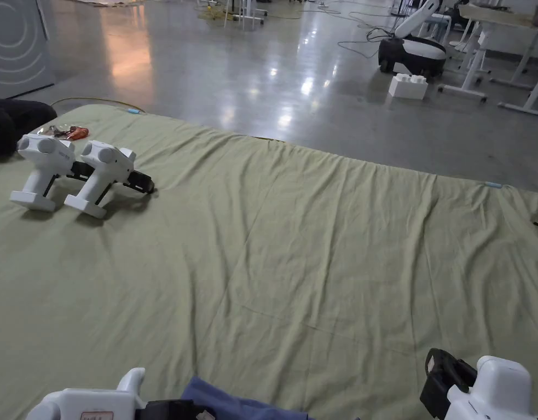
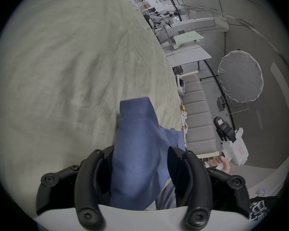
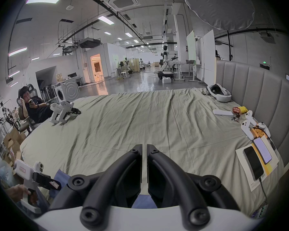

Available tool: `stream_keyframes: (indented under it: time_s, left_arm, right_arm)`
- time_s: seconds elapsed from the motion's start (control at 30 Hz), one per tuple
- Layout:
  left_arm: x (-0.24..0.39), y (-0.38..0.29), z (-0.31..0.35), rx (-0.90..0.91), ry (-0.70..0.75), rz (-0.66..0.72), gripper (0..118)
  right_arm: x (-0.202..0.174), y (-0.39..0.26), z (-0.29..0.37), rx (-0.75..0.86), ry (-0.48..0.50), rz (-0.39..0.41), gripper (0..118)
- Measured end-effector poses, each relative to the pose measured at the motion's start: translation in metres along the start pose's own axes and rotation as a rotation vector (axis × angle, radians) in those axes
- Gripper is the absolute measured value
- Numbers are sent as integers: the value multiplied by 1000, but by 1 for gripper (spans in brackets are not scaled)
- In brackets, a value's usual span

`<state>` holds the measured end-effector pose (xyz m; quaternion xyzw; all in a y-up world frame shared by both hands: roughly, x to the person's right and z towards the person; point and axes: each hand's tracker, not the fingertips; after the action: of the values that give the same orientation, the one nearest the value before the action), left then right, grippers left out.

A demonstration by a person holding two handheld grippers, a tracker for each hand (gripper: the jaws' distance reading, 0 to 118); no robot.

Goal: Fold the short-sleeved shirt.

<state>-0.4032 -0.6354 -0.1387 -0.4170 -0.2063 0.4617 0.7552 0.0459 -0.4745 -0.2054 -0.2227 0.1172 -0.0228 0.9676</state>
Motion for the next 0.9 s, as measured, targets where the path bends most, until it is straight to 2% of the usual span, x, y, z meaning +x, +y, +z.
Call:
stream_keyframes:
  time_s: [0.03,0.07,0.1,0.13,0.2,0.43,0.77,0.9]
  left_arm:
    - [-2,0,0,2,6,-19,51]
    - [-2,-1,-1,14,27,-46,27]
    - [-3,-2,0,18,52,-58,20]
    - [-5,-2,-1,21,80,-57,20]
    - [0,-10,0,26,43,-15,18]
    - [41,-2,22,40,83,-114,17]
    - [112,42,112,130,441,-275,17]
    - [136,50,124,166,586,-321,17]
  right_arm:
    - [0,-1,0,-2,-1,1,7]
    - [-1,-1,0,-4,-1,2,7]
    - [-1,-1,1,-5,-2,2,7]
    - [-1,-1,1,-6,-2,3,7]
    - [-1,-1,1,-8,-3,5,7]
    - [0,-1,1,-10,-4,8,7]
    - [3,-1,1,-3,8,4,7]
    - [4,-4,-2,-7,17,-8,7]
